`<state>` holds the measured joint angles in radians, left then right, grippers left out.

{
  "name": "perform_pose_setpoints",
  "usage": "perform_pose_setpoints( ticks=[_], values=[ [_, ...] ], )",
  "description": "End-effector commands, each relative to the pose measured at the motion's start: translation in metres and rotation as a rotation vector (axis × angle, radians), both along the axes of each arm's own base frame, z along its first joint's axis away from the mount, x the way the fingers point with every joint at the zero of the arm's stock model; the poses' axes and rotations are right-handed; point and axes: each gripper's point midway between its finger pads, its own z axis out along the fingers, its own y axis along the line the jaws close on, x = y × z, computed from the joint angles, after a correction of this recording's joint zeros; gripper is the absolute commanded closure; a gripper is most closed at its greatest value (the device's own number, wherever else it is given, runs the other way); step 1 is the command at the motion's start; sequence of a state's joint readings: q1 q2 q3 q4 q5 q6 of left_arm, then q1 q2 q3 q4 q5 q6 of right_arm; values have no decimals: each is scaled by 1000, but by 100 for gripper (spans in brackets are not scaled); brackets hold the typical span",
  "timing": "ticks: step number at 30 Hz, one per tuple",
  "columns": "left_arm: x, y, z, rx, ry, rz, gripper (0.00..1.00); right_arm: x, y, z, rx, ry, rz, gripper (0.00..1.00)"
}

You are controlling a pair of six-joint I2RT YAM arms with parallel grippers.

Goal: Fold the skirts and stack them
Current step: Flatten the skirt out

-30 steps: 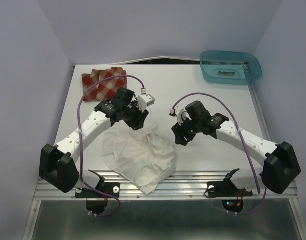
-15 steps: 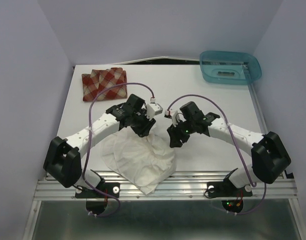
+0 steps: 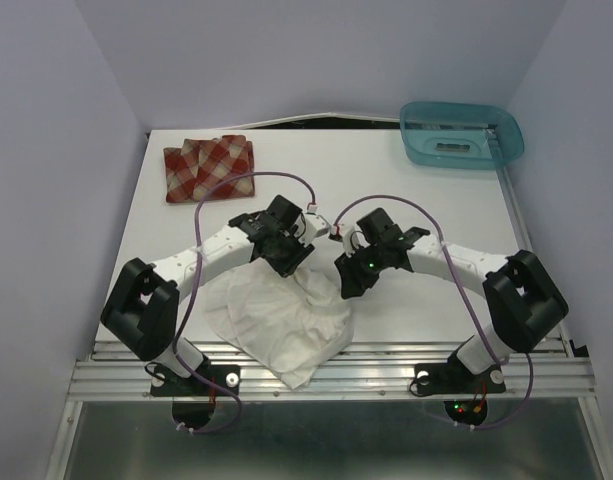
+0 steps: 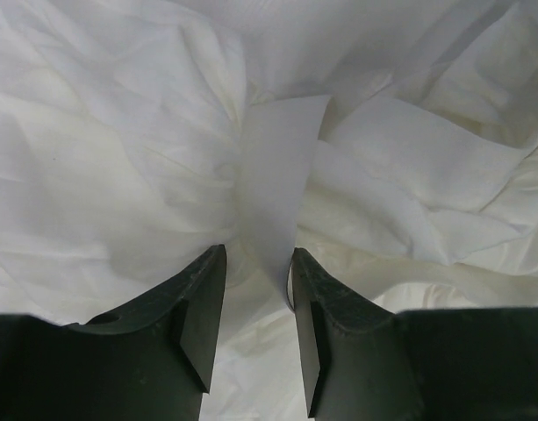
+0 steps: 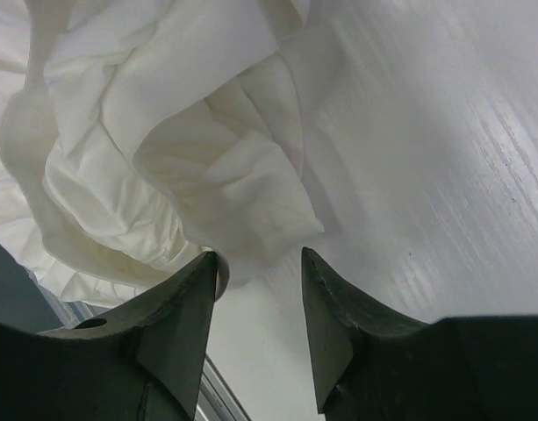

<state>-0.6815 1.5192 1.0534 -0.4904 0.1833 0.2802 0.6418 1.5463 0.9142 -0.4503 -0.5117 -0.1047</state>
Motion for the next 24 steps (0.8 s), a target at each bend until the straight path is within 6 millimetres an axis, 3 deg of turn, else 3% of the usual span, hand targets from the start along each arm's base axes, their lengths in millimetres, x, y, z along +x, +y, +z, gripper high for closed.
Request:
perform_pose_setpoints(
  ticks=[1,7,11,14,15,19,24],
  values=[
    [0,18,-10,92,-39,16,54,13,13,4,43,-54,-2,51],
    [-1,23,-8,87,-56,42,58,20,15,3,42,-61,-47,61],
    [-1,23,-11,87,-39,49,68,21,13,10,57,-98,-61,69],
    [2,23,-5,60,-47,69,81,21,10,18,71,-132,-68,83],
    [4,23,-2,52,-52,74,83,21,10,23,80,-142,-75,94],
    [17,28,25,16,-129,115,99,26,5,36,77,-197,-105,99],
    [38,40,68,-22,-262,164,100,52,-26,57,-3,-318,-219,99]
  ],
)
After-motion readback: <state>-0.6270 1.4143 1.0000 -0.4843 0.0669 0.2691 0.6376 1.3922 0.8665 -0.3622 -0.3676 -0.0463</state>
